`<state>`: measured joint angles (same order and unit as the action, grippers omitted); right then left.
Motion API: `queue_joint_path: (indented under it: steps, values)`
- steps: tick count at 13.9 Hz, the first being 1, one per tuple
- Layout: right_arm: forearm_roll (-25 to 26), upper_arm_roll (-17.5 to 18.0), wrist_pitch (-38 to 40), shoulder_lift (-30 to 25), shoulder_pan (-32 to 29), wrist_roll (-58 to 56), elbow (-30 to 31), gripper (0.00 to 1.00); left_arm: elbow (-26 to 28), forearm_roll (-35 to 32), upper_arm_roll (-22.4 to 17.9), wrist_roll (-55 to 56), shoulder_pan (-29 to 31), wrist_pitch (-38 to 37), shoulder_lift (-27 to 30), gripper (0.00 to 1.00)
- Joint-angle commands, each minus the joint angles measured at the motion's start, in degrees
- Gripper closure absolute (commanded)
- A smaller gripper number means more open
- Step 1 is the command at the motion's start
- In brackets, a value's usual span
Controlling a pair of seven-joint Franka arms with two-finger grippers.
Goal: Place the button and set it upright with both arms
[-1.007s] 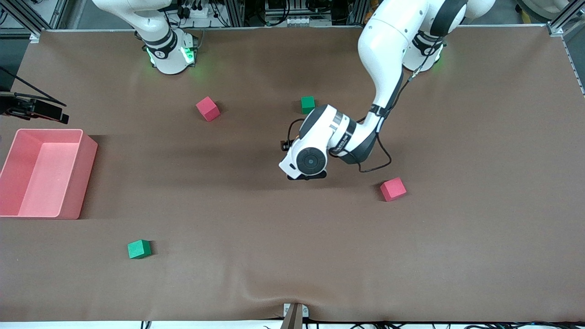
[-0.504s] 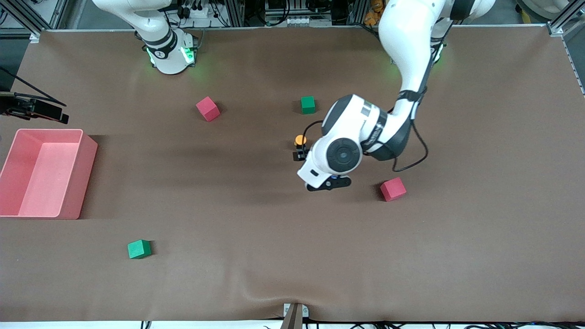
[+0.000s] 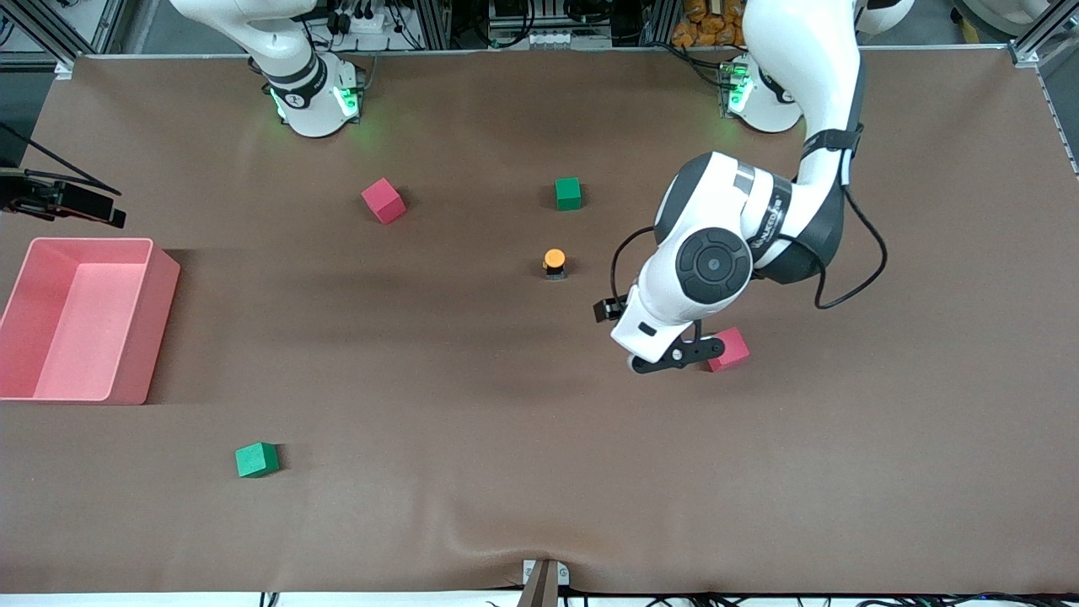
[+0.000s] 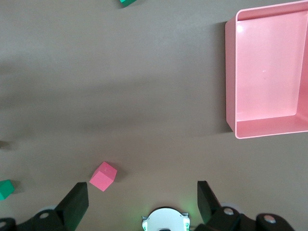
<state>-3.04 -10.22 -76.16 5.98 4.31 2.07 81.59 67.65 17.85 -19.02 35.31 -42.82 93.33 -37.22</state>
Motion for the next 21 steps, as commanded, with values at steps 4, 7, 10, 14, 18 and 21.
queue_joint_path:
  steps: [4, 7, 10, 14, 18, 21]
  values:
    - [1.45, 0.47, -1.71, -0.80, -0.18, 0.04, -0.11, 0.00, 1.52, -2.56, 0.04, -7.16, 5.36, -0.08, 3.38, 0.00]
    - [2.25, 0.64, -4.43, -0.80, 0.09, -1.97, -0.02, 0.00, 1.52, -2.56, 0.04, -13.68, 9.76, -0.08, 4.96, 0.00]
    - [1.90, 0.56, -6.02, -0.80, -0.18, -3.21, -0.02, 0.00, 1.52, -5.53, 0.47, -14.47, 13.36, -0.51, 8.20, 0.00]
    - [1.55, 0.56, -6.02, -0.80, -0.26, -3.21, -0.02, 0.00, 2.75, -10.11, 8.55, -23.18, 26.09, -2.35, 13.83, 0.00]
    - [1.55, 0.56, -5.93, -0.80, -0.27, -3.21, -0.11, 0.00, 3.19, -11.08, 8.65, -27.75, 28.75, -6.75, 19.27, 0.00]
    - [1.55, 0.56, -5.85, -0.80, -0.18, -3.21, -0.11, 0.00, 5.55, -15.64, 10.48, -35.19, 33.03, -9.39, 25.33, 0.00]
